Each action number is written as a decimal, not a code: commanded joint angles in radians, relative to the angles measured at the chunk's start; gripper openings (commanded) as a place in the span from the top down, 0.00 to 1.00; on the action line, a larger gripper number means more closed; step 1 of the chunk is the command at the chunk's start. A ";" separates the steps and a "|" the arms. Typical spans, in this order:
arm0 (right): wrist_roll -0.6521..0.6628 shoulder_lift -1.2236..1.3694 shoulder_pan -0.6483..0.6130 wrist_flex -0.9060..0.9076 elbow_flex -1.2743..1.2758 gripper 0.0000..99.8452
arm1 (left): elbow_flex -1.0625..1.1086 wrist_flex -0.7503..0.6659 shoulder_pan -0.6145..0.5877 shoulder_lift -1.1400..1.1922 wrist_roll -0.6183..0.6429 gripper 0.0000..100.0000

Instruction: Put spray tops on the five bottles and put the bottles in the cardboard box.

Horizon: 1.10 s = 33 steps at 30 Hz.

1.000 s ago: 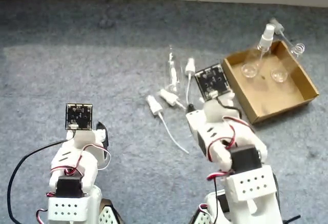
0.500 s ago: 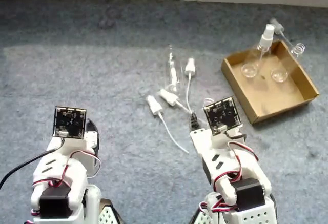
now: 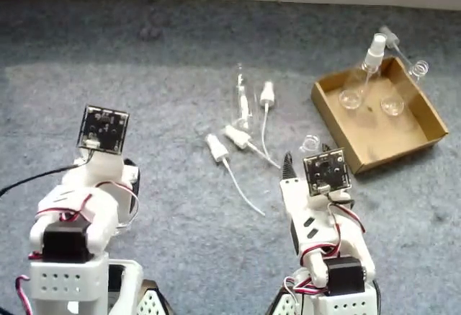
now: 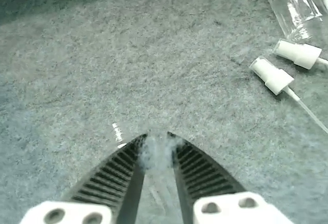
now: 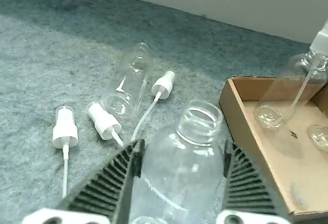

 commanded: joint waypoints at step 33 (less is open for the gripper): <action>0.006 -0.045 0.018 -0.033 0.062 0.84 | -1.099 0.284 0.263 1.448 0.196 1.00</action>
